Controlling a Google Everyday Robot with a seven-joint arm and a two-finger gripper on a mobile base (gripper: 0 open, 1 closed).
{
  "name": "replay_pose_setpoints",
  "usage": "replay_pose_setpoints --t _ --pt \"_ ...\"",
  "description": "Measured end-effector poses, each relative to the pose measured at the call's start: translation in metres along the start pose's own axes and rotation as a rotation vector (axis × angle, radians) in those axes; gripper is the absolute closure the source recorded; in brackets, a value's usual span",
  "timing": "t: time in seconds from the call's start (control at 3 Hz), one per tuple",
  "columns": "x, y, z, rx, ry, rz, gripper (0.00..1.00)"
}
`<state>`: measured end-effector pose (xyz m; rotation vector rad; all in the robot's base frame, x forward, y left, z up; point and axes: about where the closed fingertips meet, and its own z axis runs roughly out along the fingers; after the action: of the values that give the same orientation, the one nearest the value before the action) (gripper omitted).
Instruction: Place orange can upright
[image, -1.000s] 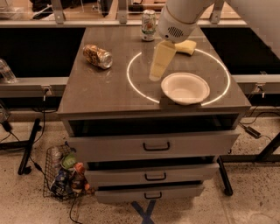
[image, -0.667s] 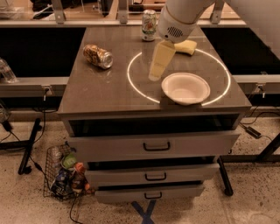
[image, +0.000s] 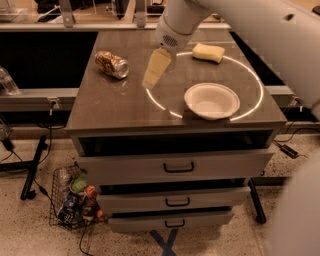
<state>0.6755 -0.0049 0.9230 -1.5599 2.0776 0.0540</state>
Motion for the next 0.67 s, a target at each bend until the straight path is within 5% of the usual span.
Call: replay_pose_setpoints --t 0.67 --pt "-0.086 -0.022 0.074 -0.057 -0.113 0.050 0.00"
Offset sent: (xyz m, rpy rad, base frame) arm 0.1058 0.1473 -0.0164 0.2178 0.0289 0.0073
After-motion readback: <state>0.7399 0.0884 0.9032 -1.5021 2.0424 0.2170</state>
